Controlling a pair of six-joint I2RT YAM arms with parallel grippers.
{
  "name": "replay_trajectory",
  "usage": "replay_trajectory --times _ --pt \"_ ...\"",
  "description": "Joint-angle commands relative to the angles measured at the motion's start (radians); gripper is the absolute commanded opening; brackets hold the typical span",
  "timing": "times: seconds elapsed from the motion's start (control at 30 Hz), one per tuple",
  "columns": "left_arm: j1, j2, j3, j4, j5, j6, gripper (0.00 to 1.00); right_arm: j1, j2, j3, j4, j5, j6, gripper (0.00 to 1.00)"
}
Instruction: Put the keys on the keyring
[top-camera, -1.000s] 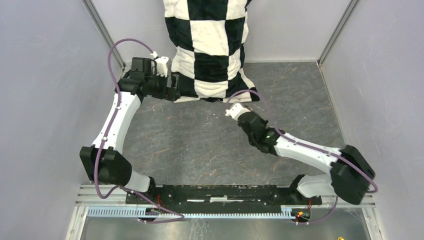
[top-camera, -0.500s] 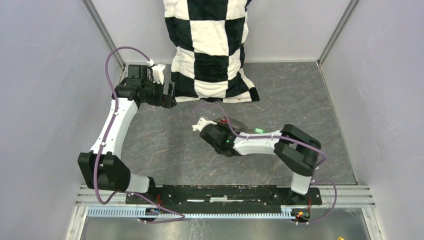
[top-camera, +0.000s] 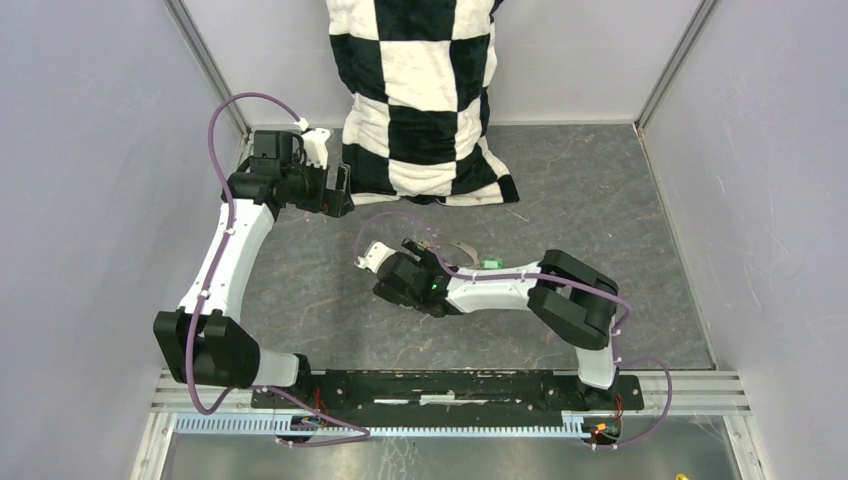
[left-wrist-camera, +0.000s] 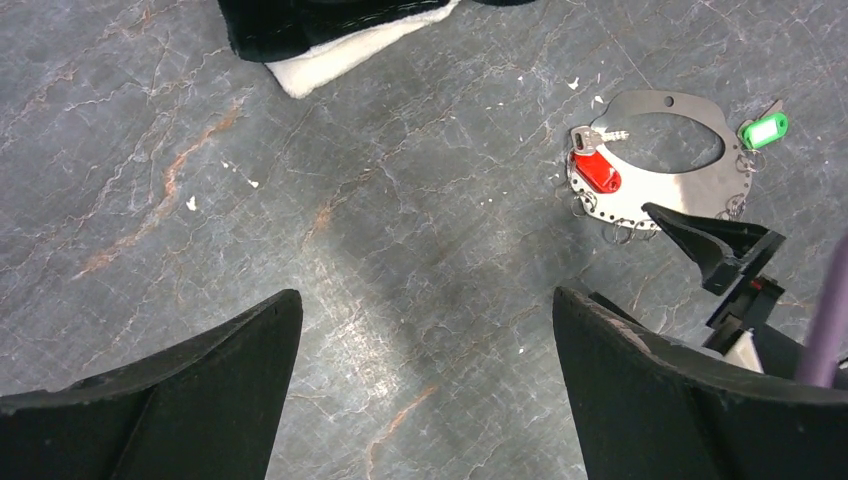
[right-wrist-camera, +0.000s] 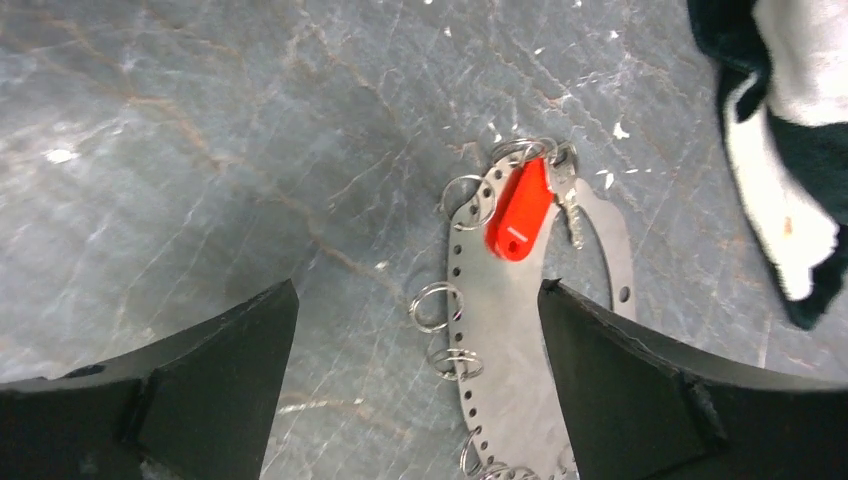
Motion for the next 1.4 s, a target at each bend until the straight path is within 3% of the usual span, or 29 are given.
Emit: replay_trajectory --times 0.0,0.13,0.3,0.5,0.6,0.67,0.7,0.8,0.87,1.0,1.17,1.3,1.37 --pt "-0.001 -0.024 0.029 0.030 0.006 0.067 1.00 -0.013 -0.118 -0.036 -0.047 -0.186 0.063 0.98" --pt "0.006 -0.035 -0.013 0.089 -0.009 0.057 1.00 -0.103 -0.355 -0.158 0.009 -0.363 0.130 0.98" --pt "0.024 -0.105 -0.204 0.321 -0.018 0.050 1.00 -0.379 -0.634 -0.390 0.111 -0.508 0.228 0.98" --pt "0.123 -0.047 -0.454 0.617 0.062 0.058 1.00 -0.688 -0.861 -0.646 0.261 -0.496 0.225 0.98" --pt "0.167 -0.014 -0.568 0.774 0.089 0.039 1.00 -0.803 -0.894 -0.730 0.319 -0.378 0.239 0.98" --pt "0.187 -0.002 -0.622 0.863 0.093 0.038 1.00 -0.851 -0.901 -0.778 0.344 -0.102 0.271 0.98" --pt "0.195 0.001 -0.646 0.891 0.092 0.037 1.00 -0.863 -0.905 -0.817 0.399 0.027 0.248 0.98" --pt "0.214 -0.005 -0.735 1.017 0.101 0.015 1.00 -0.900 -0.925 -0.992 0.719 0.152 0.050 0.98" --pt "0.219 -0.008 -0.794 1.110 0.101 0.005 1.00 -0.914 -0.904 -1.058 0.861 0.146 0.014 0.98" --pt "0.222 -0.017 -0.883 1.282 0.087 -0.034 1.00 -0.933 -0.797 -1.096 0.992 0.114 -0.002 0.98" --pt "0.224 -0.042 -1.052 1.654 0.041 -0.125 1.00 -0.950 -0.710 -1.169 1.236 0.087 -0.053 0.98" --pt "0.225 -0.047 -1.145 1.856 -0.012 -0.181 1.00 -0.961 -0.663 -1.240 1.373 0.079 -0.049 0.98" --pt "0.225 -0.023 -1.188 1.977 -0.029 -0.206 1.00 -0.960 -0.640 -1.306 1.538 0.071 -0.064 0.98"
